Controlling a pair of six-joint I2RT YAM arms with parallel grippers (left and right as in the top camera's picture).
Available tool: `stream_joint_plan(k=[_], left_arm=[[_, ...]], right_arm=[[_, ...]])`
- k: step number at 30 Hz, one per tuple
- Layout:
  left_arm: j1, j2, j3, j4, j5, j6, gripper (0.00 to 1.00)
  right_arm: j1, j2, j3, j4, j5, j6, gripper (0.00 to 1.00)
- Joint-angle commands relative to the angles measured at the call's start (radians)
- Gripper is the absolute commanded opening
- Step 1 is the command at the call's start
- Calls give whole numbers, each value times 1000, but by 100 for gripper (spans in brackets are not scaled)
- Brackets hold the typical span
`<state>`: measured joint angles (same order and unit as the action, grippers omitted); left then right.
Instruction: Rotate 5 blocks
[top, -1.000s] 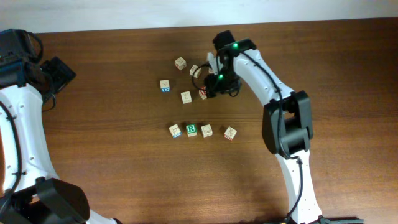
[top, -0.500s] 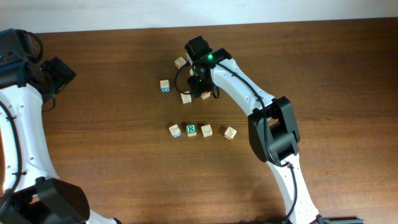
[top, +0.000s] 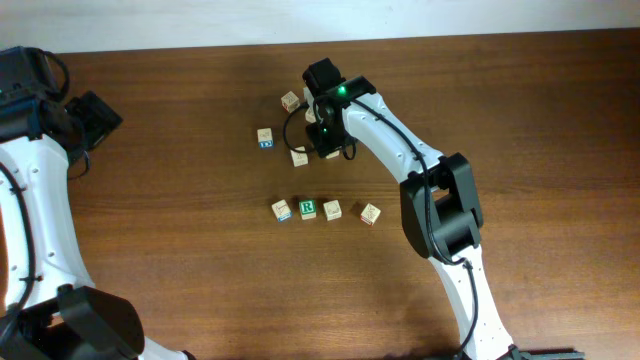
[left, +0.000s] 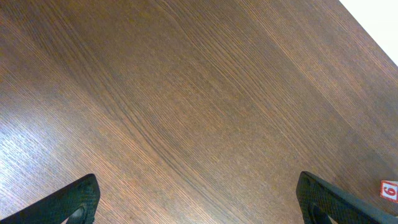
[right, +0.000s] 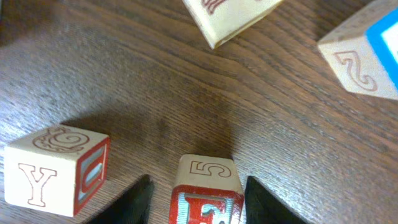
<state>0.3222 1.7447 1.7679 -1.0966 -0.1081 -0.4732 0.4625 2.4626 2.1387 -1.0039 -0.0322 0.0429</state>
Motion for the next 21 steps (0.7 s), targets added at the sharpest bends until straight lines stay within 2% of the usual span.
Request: stream_joint_plan(k=[1,6,12,16,21], left_arm=[[2,-6,14,0,6,-12,99],[2,-6,14,0,6,-12,99],[2,-6,14,0,6,-12,99],[2,-6,14,0,6,-12,99],[2,-6,14,0,6,-12,99]], right_arm=[[0,18,-4,-2,-13,19,38],[0,17,1,-18,-16,36,33],[-1,-20,79,-148,-25,111,30],[-14,-51,245,-306,-29,131,30],[-43,-76,568,-527,-43,148,30]])
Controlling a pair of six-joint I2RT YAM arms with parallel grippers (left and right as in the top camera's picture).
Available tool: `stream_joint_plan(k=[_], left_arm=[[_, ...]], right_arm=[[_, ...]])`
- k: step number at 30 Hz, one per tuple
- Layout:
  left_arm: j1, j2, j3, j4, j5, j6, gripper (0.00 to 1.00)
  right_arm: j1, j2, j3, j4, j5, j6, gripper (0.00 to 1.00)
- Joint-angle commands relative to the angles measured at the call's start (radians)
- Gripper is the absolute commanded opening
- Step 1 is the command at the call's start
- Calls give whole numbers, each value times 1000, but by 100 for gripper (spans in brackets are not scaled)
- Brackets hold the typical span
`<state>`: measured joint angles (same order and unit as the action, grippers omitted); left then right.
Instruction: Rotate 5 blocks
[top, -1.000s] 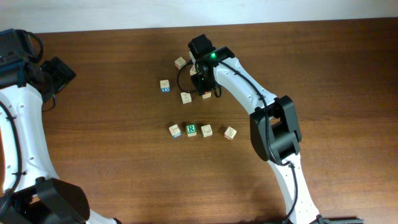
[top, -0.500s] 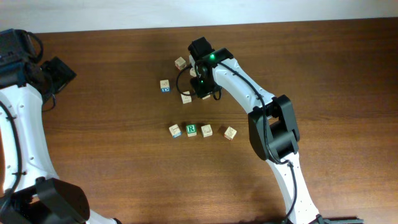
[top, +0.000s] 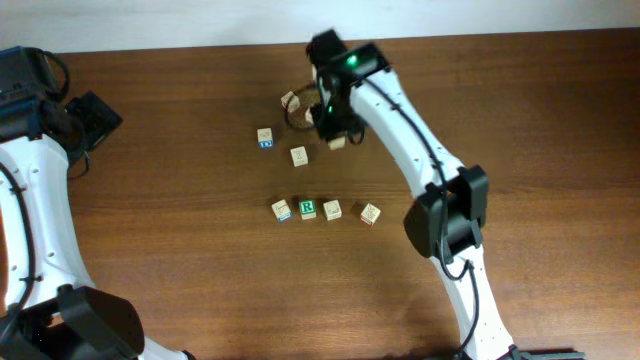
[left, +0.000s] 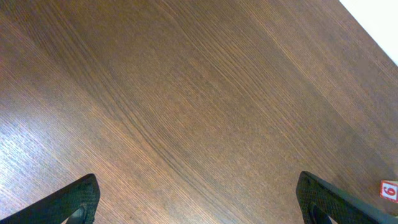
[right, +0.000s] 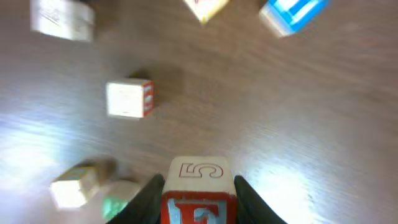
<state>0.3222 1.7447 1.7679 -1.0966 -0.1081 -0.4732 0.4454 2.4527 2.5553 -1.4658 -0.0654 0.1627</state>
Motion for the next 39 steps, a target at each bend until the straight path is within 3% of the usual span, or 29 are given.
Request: stream_joint_plan(k=[1,4,11,16,21,28,39], left_arm=[[2,-6,14,0,6,-12,99],[2,-6,14,0,6,-12,99],[2,-6,14,0,6,-12,99],[2,-6,14,0,6,-12,99],[2,-6,14,0,6,-12,99],[2,-6,14,0,6,-12,99],[2,-6,14,0,6,-12,99]], right_arm=[[-32,-68,232,-120,-10,31,30],[-50,-73,428,-233,-21,31,30],[-62,-306,375,-233,-55,53,31],[-62,-476,132,-233,2,72,30],[-61,-526,-257,-224,109,224,31],[-84,-512,-854,100,64,311,31],[-143,-512,-1201,419,-102,370,31]])
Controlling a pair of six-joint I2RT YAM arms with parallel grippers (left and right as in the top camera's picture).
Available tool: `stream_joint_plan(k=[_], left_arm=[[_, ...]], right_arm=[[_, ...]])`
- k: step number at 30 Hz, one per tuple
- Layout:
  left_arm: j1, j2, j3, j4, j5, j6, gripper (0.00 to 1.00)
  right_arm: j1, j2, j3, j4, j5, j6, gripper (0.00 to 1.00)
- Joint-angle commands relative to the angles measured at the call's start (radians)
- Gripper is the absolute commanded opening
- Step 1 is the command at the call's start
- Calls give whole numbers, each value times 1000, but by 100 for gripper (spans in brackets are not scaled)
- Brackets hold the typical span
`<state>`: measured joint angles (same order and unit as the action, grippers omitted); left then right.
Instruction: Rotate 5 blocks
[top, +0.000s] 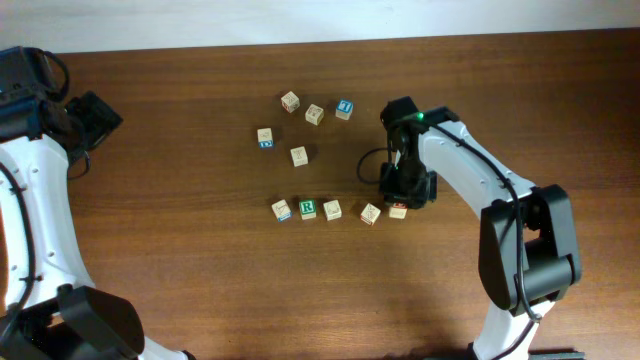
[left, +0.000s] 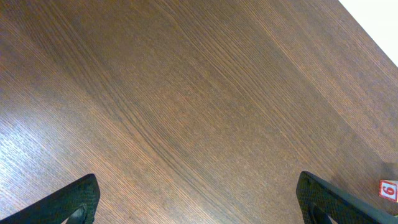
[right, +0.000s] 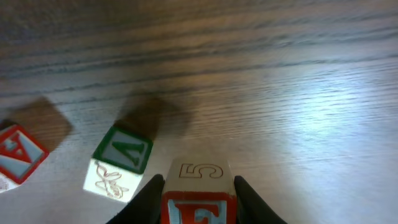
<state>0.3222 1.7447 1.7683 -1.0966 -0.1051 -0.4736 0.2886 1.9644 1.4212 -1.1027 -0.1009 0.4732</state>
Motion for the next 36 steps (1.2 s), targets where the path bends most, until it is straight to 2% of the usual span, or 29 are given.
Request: stream_joint_plan(k=[1,4,15,24,26,36], left_arm=[[2,-6,13,0,3,-12,99],[2,-6,13,0,3,-11,99],[2,-6,13,0,3,-12,99],[2,-6,13,0,3,-12,99],[2,-6,13,0,3,-11,99],[2,-6,13,0,3,-11,99]], right_arm=[[19,-23,-86,76,-73,73,31],[26,-23,-129,109,-73,138,31],[65,-22,-132,240,-135,172,31],[94,-20,-132,314,-132,169,31],[100,-19,-132,334,-135,133,31],[152,-12,-132,344,-135,100,31]])
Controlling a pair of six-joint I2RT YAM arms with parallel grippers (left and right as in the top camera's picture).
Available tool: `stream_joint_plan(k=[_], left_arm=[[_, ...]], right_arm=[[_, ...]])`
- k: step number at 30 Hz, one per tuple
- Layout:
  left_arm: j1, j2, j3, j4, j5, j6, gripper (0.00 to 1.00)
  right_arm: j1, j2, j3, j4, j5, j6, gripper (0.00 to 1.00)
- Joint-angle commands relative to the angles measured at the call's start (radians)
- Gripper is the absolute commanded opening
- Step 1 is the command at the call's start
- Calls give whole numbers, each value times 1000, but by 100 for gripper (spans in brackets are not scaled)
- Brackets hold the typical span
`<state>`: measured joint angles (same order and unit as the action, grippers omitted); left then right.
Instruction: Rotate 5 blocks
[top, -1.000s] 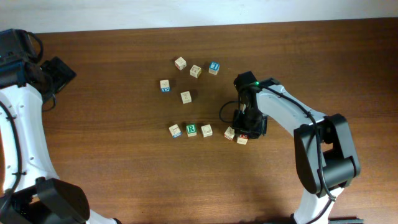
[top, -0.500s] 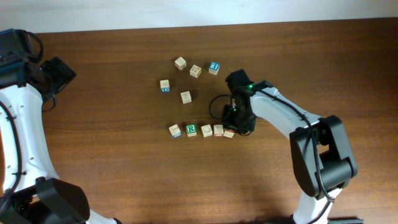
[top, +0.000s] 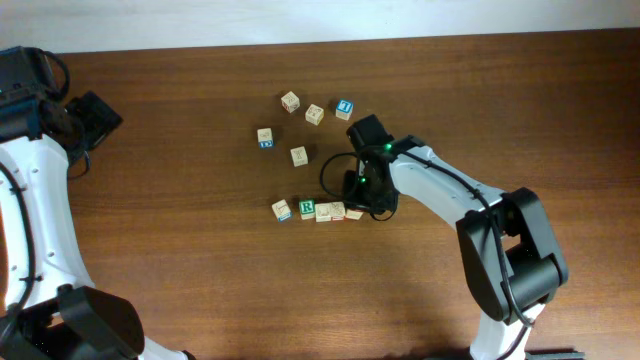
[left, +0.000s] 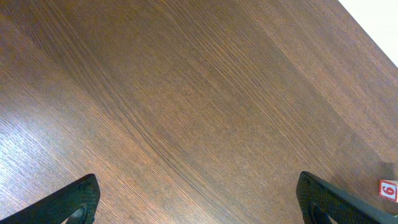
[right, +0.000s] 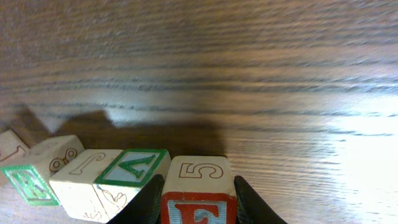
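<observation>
My right gripper (right: 199, 200) is shut on a wooden block (right: 199, 186) with a 5 on one face and a red-framed E. It holds the block low at the right end of a row of letter blocks (top: 316, 211). The held block touches the green A block (right: 132, 169), which sits flush against a J block (right: 74, 177). In the overhead view the right gripper (top: 366, 198) covers the row's right end. My left gripper (left: 199, 205) hangs open over bare wood at the far left (top: 95, 113).
Several loose blocks lie behind the row: three at the back (top: 314, 114), one with blue (top: 265, 137) and one plain (top: 299, 156). A red 6 block (left: 388, 189) shows at the left wrist view's right edge. The table's far edge (top: 400, 40) meets a white wall.
My right gripper has moved left with the 5 block. The green A block, then turned askew and apart from the row, now lies square against the J block, with the 5 block touching it.
My right gripper's fingers stood either side of the 5 block among the back cluster. Then it held the block high over the table. Then it was down at the row's right end, and now the block presses against the row. The left arm stayed still.
</observation>
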<state>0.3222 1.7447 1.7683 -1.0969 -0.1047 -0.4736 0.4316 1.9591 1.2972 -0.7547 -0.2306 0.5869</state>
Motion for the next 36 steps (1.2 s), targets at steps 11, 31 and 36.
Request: stream_joint_plan(k=[11,31,36], left_arm=[[2,-6,13,0,3,-12,99],[2,-6,13,0,3,-11,99],[2,-6,13,0,3,-11,99]], right_arm=[[13,-8,5,-18,-5,-14,58],[12,-19,48,-206,183,154,32],[12,-19,34,-175,179,159,32]])
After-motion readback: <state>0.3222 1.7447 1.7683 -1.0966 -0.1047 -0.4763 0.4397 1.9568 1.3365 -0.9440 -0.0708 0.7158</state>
